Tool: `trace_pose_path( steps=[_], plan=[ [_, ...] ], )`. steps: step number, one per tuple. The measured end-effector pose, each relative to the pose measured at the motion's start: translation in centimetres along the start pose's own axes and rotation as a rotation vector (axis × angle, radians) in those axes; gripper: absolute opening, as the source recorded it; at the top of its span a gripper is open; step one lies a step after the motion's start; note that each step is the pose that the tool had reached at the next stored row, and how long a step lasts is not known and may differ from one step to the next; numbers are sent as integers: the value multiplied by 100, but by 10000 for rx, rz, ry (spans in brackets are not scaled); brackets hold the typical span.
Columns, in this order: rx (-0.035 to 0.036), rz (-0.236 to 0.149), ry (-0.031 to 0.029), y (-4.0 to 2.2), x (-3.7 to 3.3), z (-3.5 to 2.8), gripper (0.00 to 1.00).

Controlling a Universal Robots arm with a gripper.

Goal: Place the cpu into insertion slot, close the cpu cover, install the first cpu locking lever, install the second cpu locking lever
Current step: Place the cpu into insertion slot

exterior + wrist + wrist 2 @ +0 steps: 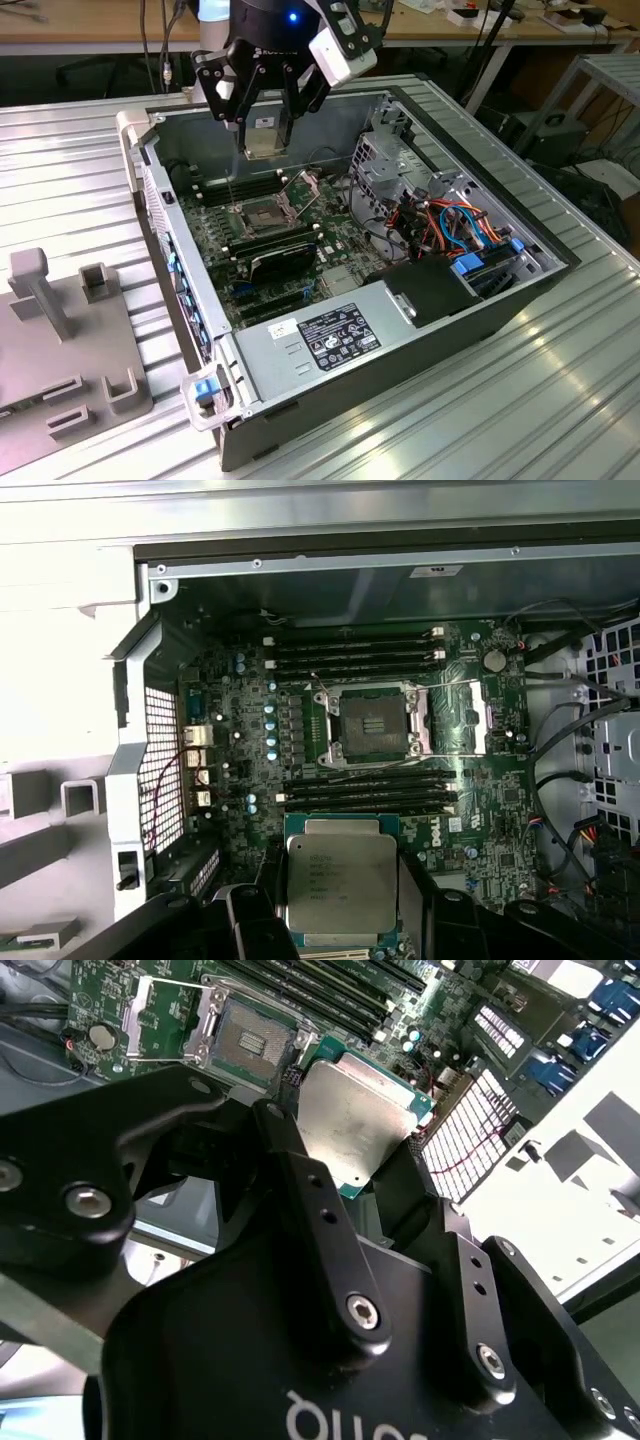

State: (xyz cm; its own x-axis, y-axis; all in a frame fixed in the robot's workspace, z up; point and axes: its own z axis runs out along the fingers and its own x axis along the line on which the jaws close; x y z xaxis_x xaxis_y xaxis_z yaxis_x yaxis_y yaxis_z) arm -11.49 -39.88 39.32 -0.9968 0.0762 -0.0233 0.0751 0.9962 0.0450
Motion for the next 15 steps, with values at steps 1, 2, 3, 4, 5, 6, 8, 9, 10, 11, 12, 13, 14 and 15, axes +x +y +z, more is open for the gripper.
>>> trace_pose_path(
  steps=[1, 2, 3, 4, 5, 6, 8, 9, 10, 11, 12, 13, 14, 15],
  plan=[
    [0, 1, -1, 0, -2, 0, 55],
    [-1, 2, -1, 0, -3, 1, 55],
    [0, 4, -1, 0, -6, 1, 55],
    [1, 7, -1, 1, -8, 1, 55],
    [1, 9, -1, 1, -11, 1, 55],
    [1, 11, -1, 1, -12, 1, 55],
    [1, 22, -2, 1, -15, 1, 55],
    [2, 46, -2, 1, -18, 1, 55],
    [2, 59, -3, 1, -19, 1, 55],
    [2, 68, -3, 1, -20, 2, 55],
    [3, 83, -4, 2, -22, 2, 55],
    [2, 95, -4, 2, -23, 2, 55],
    [4, 139, -7, 2, -24, 2, 55],
    [4, 163, -8, 2, -25, 2, 55]
  ],
)
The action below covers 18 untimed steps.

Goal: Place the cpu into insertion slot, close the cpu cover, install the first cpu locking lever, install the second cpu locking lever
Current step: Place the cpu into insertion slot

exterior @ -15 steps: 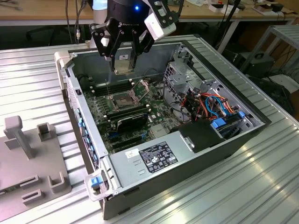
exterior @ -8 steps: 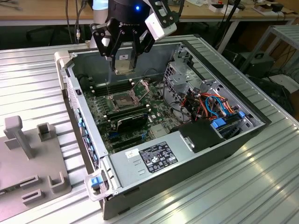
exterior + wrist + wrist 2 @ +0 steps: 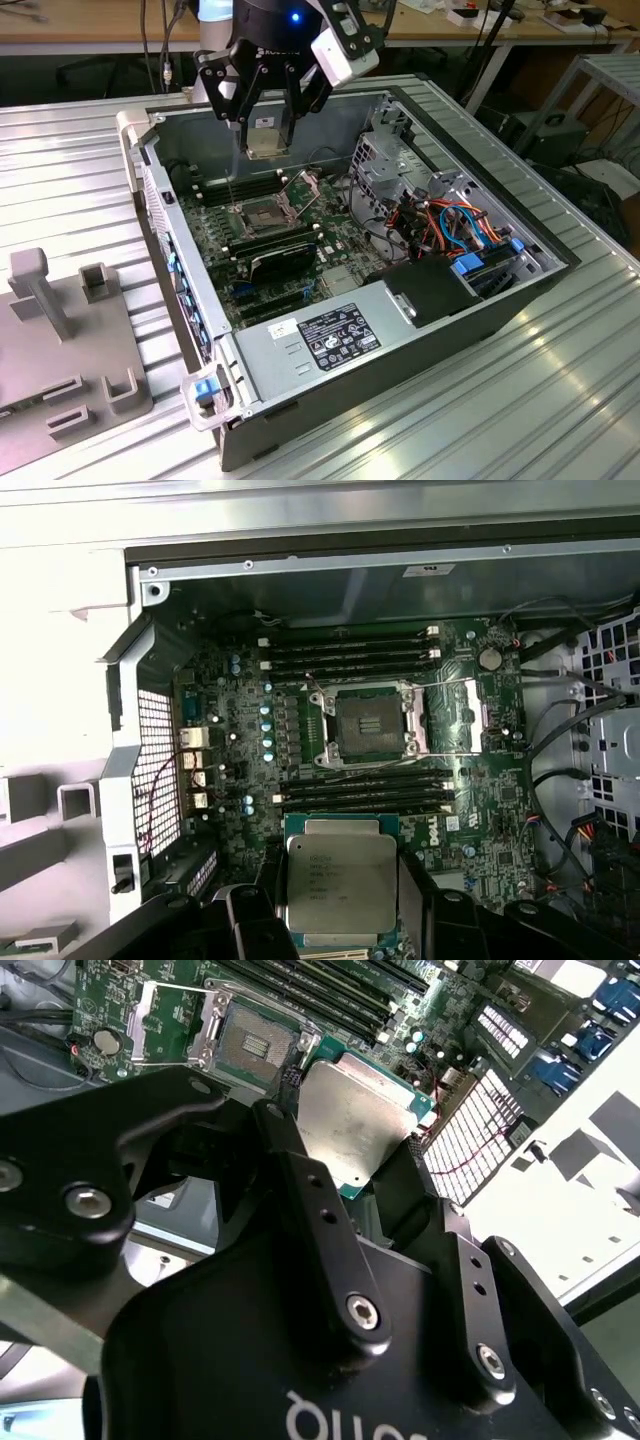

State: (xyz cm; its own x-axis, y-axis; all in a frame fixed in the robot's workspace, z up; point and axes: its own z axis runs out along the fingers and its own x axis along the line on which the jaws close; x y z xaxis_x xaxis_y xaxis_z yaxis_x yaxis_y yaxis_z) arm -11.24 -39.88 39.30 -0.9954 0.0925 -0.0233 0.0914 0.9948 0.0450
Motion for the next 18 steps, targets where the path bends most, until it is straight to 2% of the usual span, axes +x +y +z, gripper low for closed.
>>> trace_pose_path(
  steps=[8, 18],
  plan=[
    [7, 310, -14, 0, -4, 3, 55],
    [9, 370, -17, 0, -4, 4, 55]
  ],
)
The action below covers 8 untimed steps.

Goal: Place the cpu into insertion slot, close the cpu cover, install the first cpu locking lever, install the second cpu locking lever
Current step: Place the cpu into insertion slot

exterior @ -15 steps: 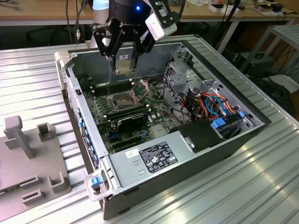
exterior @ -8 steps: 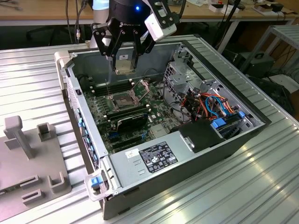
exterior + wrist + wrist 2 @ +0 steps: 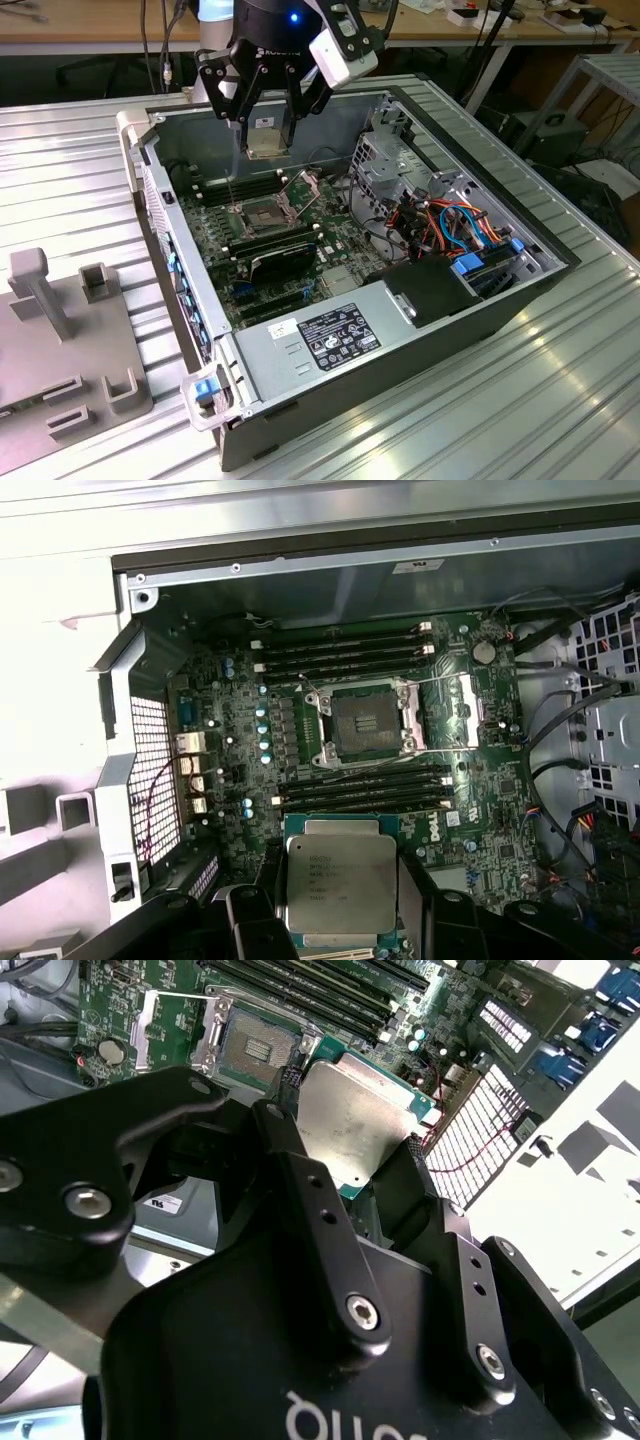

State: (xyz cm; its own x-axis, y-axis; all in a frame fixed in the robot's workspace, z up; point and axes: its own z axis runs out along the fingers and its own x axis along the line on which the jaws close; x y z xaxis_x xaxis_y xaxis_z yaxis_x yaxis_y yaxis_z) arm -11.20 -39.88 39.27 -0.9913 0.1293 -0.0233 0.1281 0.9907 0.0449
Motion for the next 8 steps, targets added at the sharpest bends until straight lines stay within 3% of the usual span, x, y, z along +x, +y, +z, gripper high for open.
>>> trace_pose_path(
  steps=[8],
  plan=[
    [7, 304, -14, 0, 0, 2, 55]
  ],
)
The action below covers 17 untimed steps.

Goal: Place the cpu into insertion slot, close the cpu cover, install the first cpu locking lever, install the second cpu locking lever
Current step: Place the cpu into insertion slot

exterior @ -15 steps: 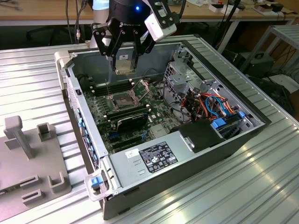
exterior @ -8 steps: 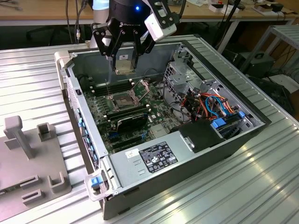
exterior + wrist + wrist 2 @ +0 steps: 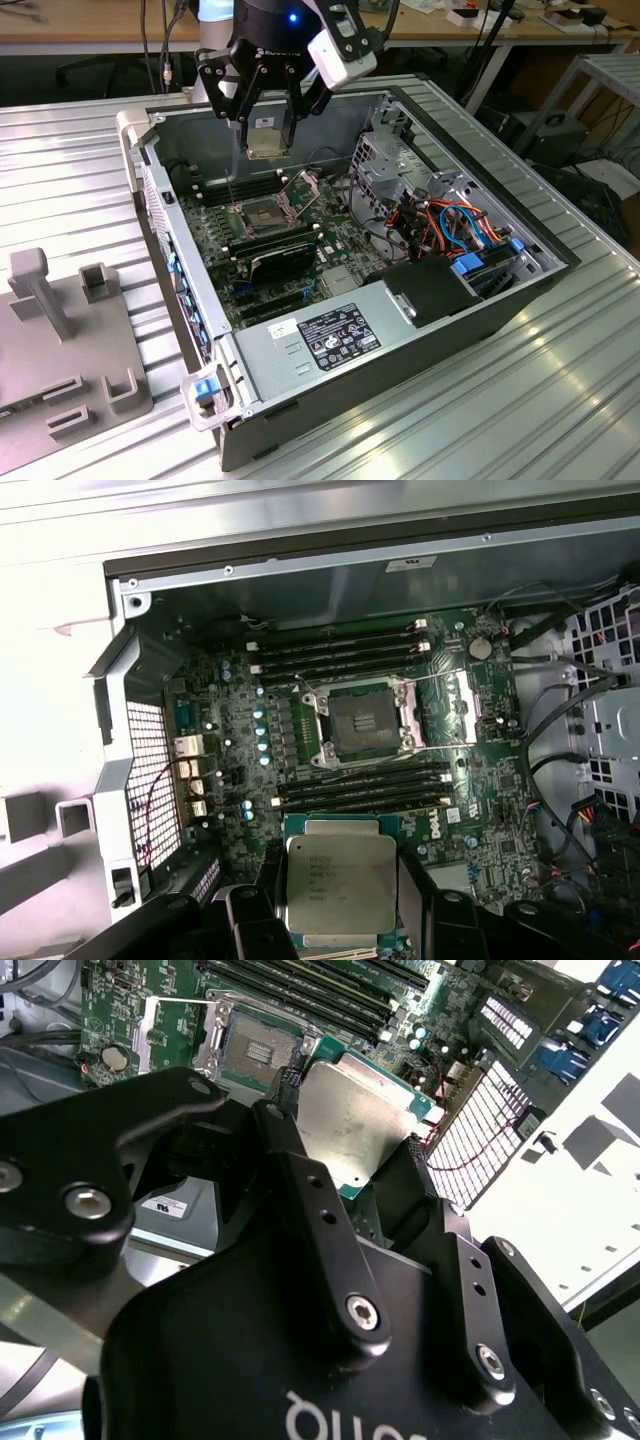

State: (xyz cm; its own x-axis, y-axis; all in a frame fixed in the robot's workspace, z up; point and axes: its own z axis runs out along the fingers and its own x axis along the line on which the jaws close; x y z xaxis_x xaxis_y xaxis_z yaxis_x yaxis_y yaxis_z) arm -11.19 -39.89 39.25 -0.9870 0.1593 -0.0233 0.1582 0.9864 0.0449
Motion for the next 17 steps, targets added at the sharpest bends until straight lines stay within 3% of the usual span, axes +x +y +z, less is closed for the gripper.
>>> trace_pose_path(
  steps=[17],
  plan=[
    [21, 902, -41, 1, -11, 15, 55]
  ],
)
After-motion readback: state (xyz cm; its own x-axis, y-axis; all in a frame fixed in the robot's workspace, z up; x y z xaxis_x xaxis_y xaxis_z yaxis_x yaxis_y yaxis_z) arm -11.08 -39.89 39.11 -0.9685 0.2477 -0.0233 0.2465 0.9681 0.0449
